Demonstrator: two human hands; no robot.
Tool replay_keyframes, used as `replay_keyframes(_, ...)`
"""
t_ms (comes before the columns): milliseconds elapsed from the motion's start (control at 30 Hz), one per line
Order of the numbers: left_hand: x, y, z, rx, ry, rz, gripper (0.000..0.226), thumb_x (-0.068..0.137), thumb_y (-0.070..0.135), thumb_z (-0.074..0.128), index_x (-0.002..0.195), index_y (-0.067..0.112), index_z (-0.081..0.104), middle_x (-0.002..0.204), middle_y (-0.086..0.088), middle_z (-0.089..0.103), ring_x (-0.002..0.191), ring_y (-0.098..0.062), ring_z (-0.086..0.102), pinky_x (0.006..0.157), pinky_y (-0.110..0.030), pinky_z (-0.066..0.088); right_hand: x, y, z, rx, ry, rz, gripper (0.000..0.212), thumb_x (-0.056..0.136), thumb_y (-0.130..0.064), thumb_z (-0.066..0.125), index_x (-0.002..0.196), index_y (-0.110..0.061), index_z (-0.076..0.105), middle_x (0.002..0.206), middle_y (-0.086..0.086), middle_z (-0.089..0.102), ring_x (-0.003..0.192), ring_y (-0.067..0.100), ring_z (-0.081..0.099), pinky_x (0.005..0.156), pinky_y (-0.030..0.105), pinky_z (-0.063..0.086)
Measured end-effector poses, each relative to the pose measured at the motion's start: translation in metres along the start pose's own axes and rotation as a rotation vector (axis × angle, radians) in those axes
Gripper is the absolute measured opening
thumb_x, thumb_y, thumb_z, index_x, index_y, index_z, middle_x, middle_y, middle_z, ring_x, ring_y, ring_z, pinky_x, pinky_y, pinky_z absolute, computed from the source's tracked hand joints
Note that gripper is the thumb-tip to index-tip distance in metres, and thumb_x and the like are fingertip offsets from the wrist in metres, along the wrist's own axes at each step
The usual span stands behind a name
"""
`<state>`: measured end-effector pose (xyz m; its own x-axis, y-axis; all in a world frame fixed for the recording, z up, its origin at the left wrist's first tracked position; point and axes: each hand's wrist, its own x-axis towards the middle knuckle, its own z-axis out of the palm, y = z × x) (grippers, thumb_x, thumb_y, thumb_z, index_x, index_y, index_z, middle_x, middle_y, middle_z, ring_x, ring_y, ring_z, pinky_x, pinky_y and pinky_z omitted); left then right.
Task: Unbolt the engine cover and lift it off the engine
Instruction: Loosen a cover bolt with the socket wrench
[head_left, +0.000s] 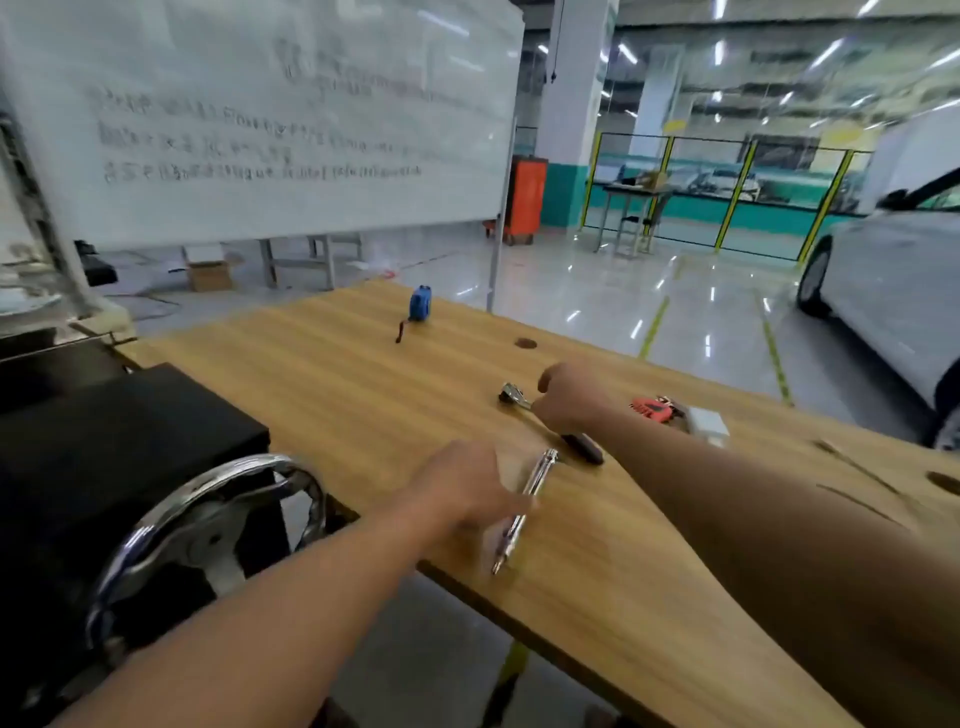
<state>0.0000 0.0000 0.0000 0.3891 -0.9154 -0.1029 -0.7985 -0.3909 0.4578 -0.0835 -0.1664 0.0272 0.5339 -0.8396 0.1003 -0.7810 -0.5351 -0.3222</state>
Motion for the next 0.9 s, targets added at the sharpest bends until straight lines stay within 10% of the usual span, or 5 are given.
replay_keyframes(267,0.035,0.029,0.033,0.159,0.012,0.132,0.026,0.092,0.006,0.054,0.117,0.008,0.062,0.119,-0.018,0.064,0.11,-0.039,0.063,0.083,-0.043,0.051,0.038,-0.016,0.054,-0.219,-0.104,-0.009,0.031,0.075,-0.018,0.071,0.104,-0.013,0.062,0.107,0.009,0.064,0.097,0.027,0.064,0.072,0.03,0.048)
replay_keyframes(467,0.038,0.007,0.008,-0.175,0.054,-0.036,0.024,0.097,0.017,0.052,0.117,0.007,0.059,0.12,-0.014,0.063,0.109,-0.03,0.061,0.091,-0.039,0.051,0.054,-0.012,0.018,-0.136,0.0,-0.106,0.015,0.095,-0.008,0.053,0.106,-0.004,0.062,0.108,0.018,0.067,0.096,0.033,0.063,0.073,0.037,0.049)
replay_keyframes(600,0.01,-0.005,-0.058,-0.64,0.187,-0.008,0.015,0.102,0.023,0.047,0.098,0.014,0.058,0.087,-0.002,0.064,0.07,-0.014,0.056,0.063,-0.03,0.047,0.039,-0.044,-0.052,0.101,0.057,-0.27,0.018,0.099,-0.014,0.056,0.11,-0.004,0.066,0.103,0.014,0.068,0.092,0.032,0.065,0.077,0.036,0.052)
replay_keyframes(700,-0.031,-0.025,-0.126,-0.827,0.302,0.049,0.023,0.103,0.027,0.044,0.089,0.014,0.057,0.063,0.002,0.046,0.046,-0.008,0.035,0.042,-0.023,0.03,0.007,-0.085,-0.1,0.25,0.074,-0.517,0.031,0.095,-0.014,0.062,0.125,-0.022,0.066,0.089,-0.019,0.068,0.078,0.003,0.062,0.073,0.017,0.05)
replay_keyframes(900,-0.141,-0.077,-0.221,-0.712,0.521,0.09,0.041,0.104,0.045,0.038,0.088,0.013,0.059,0.048,0.011,0.035,0.039,-0.007,0.028,0.037,-0.018,0.024,-0.071,-0.187,-0.145,0.641,0.092,-0.915,0.056,0.091,-0.011,0.068,0.1,-0.066,0.062,0.102,-0.025,0.072,0.096,-0.005,0.067,0.083,0.011,0.053)
